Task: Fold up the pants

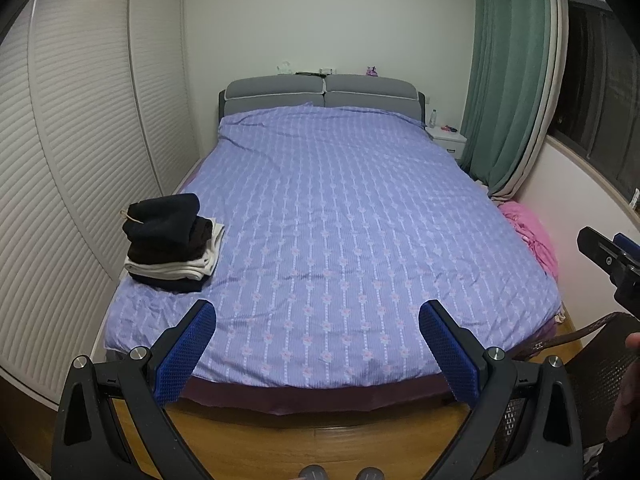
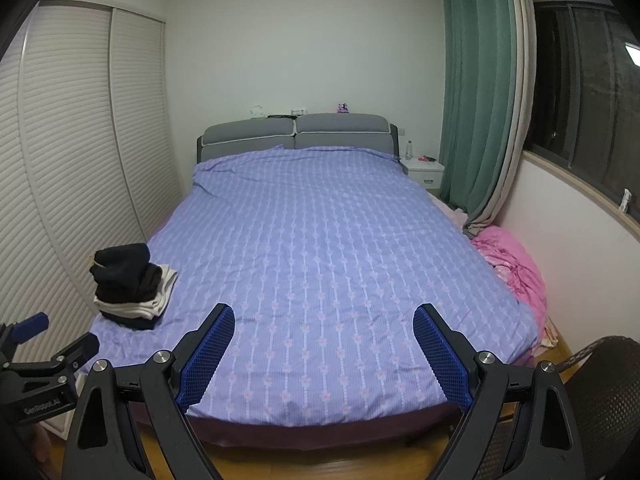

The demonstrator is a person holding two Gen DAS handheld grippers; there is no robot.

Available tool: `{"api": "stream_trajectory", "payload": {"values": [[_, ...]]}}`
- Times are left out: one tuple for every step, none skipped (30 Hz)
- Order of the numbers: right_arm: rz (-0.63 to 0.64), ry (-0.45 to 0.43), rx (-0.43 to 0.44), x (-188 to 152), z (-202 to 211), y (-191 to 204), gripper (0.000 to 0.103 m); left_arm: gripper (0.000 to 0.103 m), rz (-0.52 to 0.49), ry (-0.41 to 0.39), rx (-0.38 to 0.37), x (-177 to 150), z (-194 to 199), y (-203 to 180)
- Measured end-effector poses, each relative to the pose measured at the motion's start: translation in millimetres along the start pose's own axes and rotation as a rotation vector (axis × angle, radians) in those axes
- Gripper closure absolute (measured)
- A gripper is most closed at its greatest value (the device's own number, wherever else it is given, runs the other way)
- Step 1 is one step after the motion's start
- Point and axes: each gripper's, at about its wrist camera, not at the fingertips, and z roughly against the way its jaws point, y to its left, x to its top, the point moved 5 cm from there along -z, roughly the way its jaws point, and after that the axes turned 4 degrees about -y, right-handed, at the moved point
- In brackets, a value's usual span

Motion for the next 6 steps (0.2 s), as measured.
{"api": "stream_trajectory", "payload": {"values": [[0.001, 0.0, 0.002, 0.0, -0.1, -0.4, 0.011, 0.0, 0.003, 0.002, -0.002, -0.4, -0.7, 0.1], [0.003, 0.0, 0.004, -0.1, -0.3, -0.7, 0.011, 0.0, 0.003, 0.0, -0.005, -0.9, -0.6, -0.3], [0.005, 0.0, 0.007, -0.2, -0.8, -0.9, 0.011, 0.0, -0.004, -0.011, -0.007, -0.7, 0.7, -2.5], [0.006, 0.001, 0.009, -0.4, -1.4, -1.4, 0.011, 0.0, -0.018, -0.024, -0.004, -0.2, 2.9, -5.9], [0.006, 0.001, 0.011, -0.7, -1.1, -2.6, 0.011, 0.0, -0.028, -0.033, 0.002, 0.5, 4.9, -8.5], [0.006, 0.001, 0.015, -0.6, -1.4, -3.7, 0.011, 0.0, -0.034, -0.039, 0.007, 1.6, 6.1, -11.7]]}}
